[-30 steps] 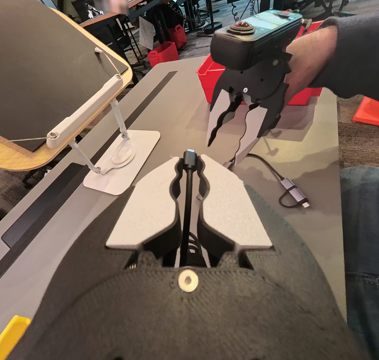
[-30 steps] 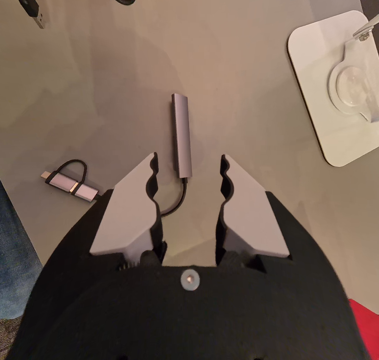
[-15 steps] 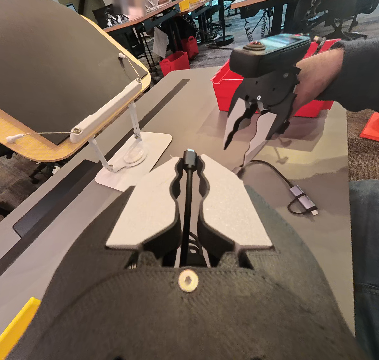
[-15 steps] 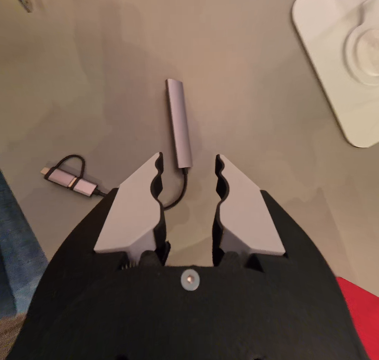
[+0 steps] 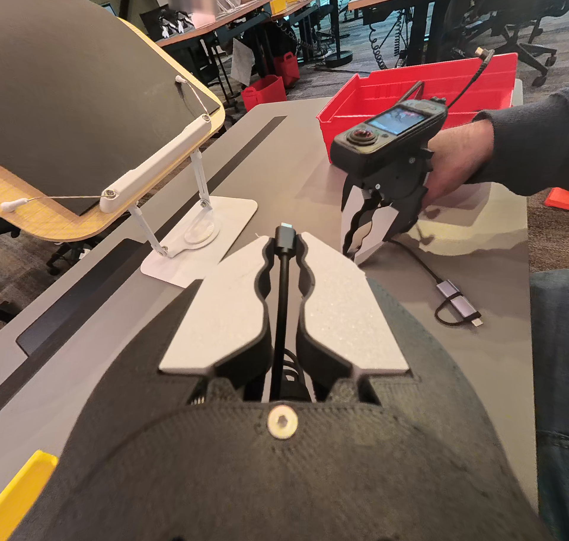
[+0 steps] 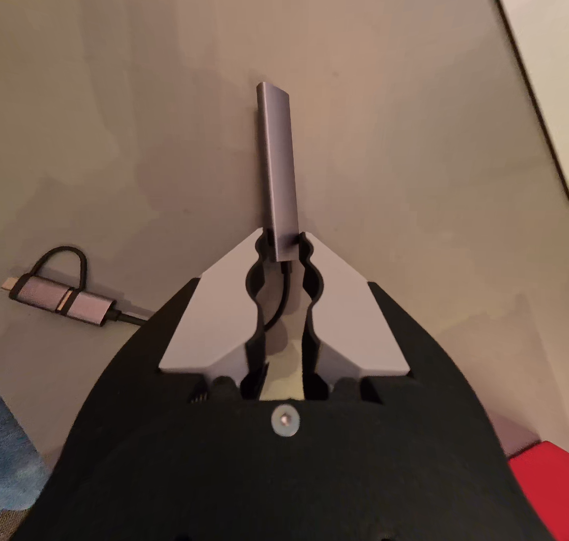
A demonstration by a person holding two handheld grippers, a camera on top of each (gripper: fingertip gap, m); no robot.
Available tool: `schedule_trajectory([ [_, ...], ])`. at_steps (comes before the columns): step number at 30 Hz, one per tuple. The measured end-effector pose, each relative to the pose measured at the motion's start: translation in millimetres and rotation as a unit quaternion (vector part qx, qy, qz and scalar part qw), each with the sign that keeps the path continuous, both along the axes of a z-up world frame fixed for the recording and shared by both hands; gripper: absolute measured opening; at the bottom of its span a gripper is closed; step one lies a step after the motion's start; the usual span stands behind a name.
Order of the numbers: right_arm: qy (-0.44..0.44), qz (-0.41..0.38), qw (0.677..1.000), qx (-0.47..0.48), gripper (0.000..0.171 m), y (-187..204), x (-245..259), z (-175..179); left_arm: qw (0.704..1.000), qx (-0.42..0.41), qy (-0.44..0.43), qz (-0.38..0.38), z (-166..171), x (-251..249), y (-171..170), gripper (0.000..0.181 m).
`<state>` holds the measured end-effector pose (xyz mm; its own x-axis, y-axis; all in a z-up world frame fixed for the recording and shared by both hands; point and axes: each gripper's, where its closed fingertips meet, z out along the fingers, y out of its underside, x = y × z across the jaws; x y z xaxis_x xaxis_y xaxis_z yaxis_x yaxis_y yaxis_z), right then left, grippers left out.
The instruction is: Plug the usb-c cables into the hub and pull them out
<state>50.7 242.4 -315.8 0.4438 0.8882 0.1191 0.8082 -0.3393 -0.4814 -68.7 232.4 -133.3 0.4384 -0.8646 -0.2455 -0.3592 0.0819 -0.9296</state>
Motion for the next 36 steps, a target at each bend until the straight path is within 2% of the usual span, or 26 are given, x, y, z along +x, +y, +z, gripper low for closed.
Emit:
schedule_trajectory([
  [3, 0.021, -0.008, 1.0, 0.016, 0.016, 4, -1, 16, 1.0, 0.001, -0.005, 0.002, 3, -2, 1, 0.013],
  [6, 0.048, -0.016, 0.997, 0.052, 0.016, 11, -1, 48, 1.0, 0.004, -0.011, 0.004, 8, -4, 1, 0.012],
  [13, 0.114, -0.077, 0.973, 0.186, 0.016, 31, 29, 173, 1.0, 0.011, -0.016, 0.007, 14, -7, 0, 0.013],
  [18, 0.101, -0.119, 0.95, 0.27, 0.016, 46, 84, 261, 1.0, 0.009, -0.01, 0.007, 10, -8, 1, 0.013],
  [21, 0.098, -0.144, 0.939, 0.297, 0.015, 55, 122, 298, 1.0, 0.007, -0.008, 0.007, 7, -8, 1, 0.013],
  [26, 0.083, -0.19, 0.928, 0.309, 0.016, 61, 181, 309, 1.0, 0.004, -0.008, 0.007, 5, -8, 2, 0.013],
  [33, 0.083, -0.227, 0.917, 0.316, 0.016, 42, 221, 288, 1.0, -0.007, -0.002, 0.006, -5, -6, 4, 0.013],
  [34, 0.087, -0.233, 0.916, 0.315, 0.008, 41, 227, 285, 1.0, -0.009, 0.0, 0.006, -7, -5, 3, 0.013],
  [36, 0.088, -0.25, 0.91, 0.32, 0.007, 42, 241, 281, 1.0, -0.011, 0.003, 0.004, -11, -3, 3, 0.013],
])
